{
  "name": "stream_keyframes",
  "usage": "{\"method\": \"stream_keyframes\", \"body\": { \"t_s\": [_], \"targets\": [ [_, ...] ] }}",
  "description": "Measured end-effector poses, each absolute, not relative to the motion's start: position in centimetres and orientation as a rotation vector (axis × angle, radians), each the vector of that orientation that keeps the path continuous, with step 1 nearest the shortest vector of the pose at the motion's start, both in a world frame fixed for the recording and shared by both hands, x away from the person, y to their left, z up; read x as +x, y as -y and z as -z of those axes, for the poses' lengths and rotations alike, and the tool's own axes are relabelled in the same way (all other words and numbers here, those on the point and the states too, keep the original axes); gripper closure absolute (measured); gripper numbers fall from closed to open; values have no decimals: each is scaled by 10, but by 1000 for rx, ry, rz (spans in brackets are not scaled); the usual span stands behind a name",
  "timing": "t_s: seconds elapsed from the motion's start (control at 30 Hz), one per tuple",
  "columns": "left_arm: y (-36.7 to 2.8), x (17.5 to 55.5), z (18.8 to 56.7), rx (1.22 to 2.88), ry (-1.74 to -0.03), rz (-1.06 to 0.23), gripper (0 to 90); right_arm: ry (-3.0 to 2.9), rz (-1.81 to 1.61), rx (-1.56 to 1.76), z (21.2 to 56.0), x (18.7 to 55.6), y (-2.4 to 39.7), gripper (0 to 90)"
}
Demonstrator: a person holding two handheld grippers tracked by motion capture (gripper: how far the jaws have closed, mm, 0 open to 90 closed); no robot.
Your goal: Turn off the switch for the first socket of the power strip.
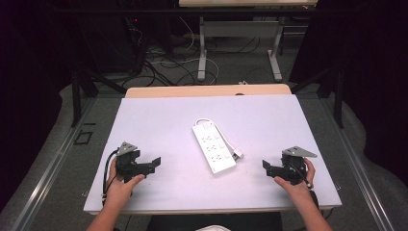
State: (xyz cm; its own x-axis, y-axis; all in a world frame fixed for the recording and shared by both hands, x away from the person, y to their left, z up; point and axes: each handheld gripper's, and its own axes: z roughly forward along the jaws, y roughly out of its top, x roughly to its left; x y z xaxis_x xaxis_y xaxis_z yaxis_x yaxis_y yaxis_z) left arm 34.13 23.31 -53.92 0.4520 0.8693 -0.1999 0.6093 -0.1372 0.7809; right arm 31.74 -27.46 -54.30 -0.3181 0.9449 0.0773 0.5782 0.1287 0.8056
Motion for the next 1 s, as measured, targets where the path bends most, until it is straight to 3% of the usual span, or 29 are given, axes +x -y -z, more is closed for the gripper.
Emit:
{"method": "stream_keyframes", "body": {
  "t_s": [1.0],
  "targets": [
    [-231, 341, 540, 1844, -1253, -388, 63, -2077, -1107, 1330, 542, 312, 254, 425]
  ]
}}
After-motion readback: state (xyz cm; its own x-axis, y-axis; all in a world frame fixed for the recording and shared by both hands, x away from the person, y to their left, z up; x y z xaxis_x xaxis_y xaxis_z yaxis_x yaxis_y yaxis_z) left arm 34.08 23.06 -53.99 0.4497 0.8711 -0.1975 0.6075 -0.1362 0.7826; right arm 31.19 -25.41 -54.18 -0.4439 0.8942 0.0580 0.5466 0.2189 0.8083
